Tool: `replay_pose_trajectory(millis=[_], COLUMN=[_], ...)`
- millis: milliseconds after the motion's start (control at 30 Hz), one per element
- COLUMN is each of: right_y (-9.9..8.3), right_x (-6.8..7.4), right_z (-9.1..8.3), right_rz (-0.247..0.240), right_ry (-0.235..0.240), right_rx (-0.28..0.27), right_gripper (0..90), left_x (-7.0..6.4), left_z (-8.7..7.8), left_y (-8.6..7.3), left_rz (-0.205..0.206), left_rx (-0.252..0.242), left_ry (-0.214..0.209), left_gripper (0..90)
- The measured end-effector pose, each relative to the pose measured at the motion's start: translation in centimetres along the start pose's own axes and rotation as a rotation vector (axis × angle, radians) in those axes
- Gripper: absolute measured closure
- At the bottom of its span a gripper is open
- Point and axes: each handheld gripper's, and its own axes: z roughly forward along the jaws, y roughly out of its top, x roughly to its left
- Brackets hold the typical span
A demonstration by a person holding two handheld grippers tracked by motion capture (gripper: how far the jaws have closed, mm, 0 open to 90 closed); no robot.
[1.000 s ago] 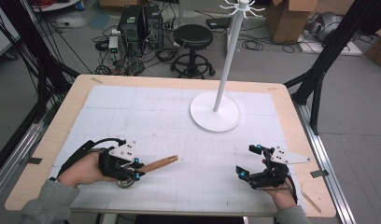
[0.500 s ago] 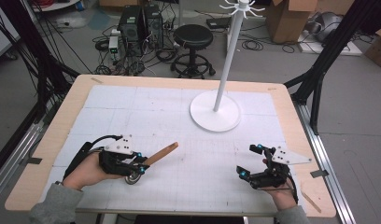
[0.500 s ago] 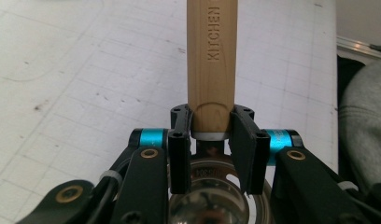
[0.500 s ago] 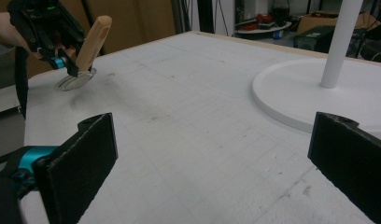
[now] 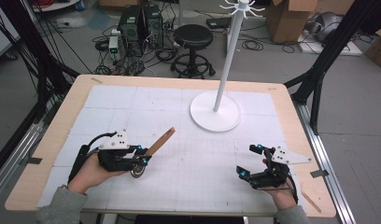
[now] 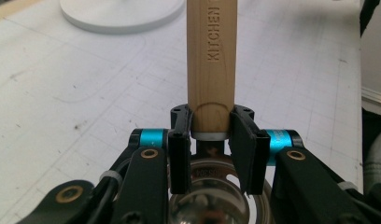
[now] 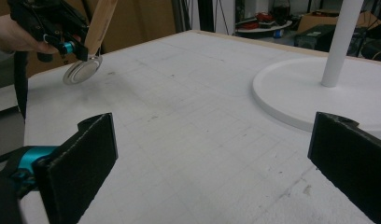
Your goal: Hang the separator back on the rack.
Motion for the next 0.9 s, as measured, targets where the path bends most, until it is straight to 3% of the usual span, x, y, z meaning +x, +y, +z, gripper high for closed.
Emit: replay_pose_trajectory(millis=[133, 267, 433, 667, 733, 900], right_y=[0.0, 0.0, 0.0, 0.0, 0.0, 0.0], right_x=[-0.1, 0.0, 0.0, 0.0, 0.0, 0.0], right_z=[-0.1, -0.2, -0.2, -0.2, -0.2, -0.2], right_rz=[-0.001, 0.005, 0.005, 0.002, 0.005, 0.003], right_ry=[-0.005, -0.006, -0.005, -0.002, -0.005, -0.003], right_rx=[-0.005, -0.003, -0.004, -0.006, -0.006, -0.005], right_gripper=[0.6, 0.6, 0.6, 0.6, 0.6, 0.6], left_x=[0.0, -0.2, -0.5, -0.6, -0.6, -0.2], left_z=[-0.2, -0.1, 0.1, 0.5, 0.5, 0.4], left_y=[0.2, 0.4, 0.8, 1.4, 1.5, 1.7], left_rz=[-0.001, -0.012, -0.017, -0.025, -0.010, -0.048], left_rx=[-0.031, -0.070, -0.110, -0.147, -0.167, -0.210], left_ry=[0.032, 0.107, 0.122, 0.173, 0.192, 0.209], left_gripper=[69.5, 69.5, 69.5, 69.5, 69.4, 69.4])
